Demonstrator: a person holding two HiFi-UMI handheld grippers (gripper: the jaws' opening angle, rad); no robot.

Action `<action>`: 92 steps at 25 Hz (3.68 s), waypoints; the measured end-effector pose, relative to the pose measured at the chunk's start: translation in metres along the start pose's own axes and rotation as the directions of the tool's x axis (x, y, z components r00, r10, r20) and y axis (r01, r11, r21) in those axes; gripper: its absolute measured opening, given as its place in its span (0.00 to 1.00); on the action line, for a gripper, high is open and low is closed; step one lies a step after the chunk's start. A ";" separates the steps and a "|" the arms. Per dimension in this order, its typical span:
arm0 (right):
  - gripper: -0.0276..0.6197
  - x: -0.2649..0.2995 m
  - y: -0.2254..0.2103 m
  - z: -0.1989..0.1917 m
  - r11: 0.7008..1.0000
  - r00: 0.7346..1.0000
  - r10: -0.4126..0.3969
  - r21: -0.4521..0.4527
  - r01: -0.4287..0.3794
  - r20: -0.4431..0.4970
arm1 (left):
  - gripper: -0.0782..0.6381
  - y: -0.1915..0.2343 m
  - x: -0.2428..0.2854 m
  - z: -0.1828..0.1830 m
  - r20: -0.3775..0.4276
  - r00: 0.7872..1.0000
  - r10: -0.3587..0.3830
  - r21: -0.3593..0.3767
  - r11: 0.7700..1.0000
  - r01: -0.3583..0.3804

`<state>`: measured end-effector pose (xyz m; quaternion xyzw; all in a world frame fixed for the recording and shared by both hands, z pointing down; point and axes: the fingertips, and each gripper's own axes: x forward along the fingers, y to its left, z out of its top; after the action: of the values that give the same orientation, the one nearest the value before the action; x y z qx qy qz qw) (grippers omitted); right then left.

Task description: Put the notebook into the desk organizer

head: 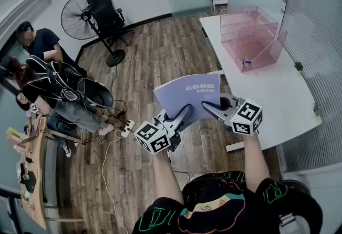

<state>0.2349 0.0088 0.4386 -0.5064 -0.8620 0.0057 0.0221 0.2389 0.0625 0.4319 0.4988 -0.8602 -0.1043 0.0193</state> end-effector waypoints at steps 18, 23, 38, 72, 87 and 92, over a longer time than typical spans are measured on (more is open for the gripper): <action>0.12 0.006 -0.011 0.004 0.998 0.998 0.059 -0.024 -0.058 0.030 | 0.16 0.005 0.005 0.005 0.000 0.998 0.063 0.021 0.998 -0.063; 0.12 0.028 -0.022 0.001 0.995 0.995 0.097 -0.013 -0.096 0.028 | 0.16 0.028 0.003 0.006 0.001 0.995 0.104 0.023 0.994 -0.104; 0.12 0.123 -0.179 -0.008 0.998 0.999 -0.006 0.068 0.009 -0.044 | 0.16 0.195 0.089 0.016 -0.042 0.997 0.062 -0.077 0.995 -0.065; 0.13 0.321 -0.376 0.023 0.998 0.998 -0.025 -0.064 0.021 -0.063 | 0.16 0.463 0.159 0.073 0.043 0.995 0.095 -0.133 0.987 -0.089; 0.13 0.272 -0.482 0.102 0.970 0.972 -0.232 -0.081 0.229 -0.031 | 0.17 0.475 0.287 0.146 0.026 0.996 -0.086 -0.061 0.994 0.087; 0.13 0.222 -0.508 0.119 0.931 0.935 -0.355 -0.097 0.352 -0.012 | 0.17 0.448 0.341 0.155 0.025 0.978 -0.207 -0.036 0.978 0.208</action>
<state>-0.3215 -0.0433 0.3434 -0.3436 -0.9379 -0.0460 0.0118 -0.3361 0.0085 0.3456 0.5842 -0.8015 -0.1275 0.0091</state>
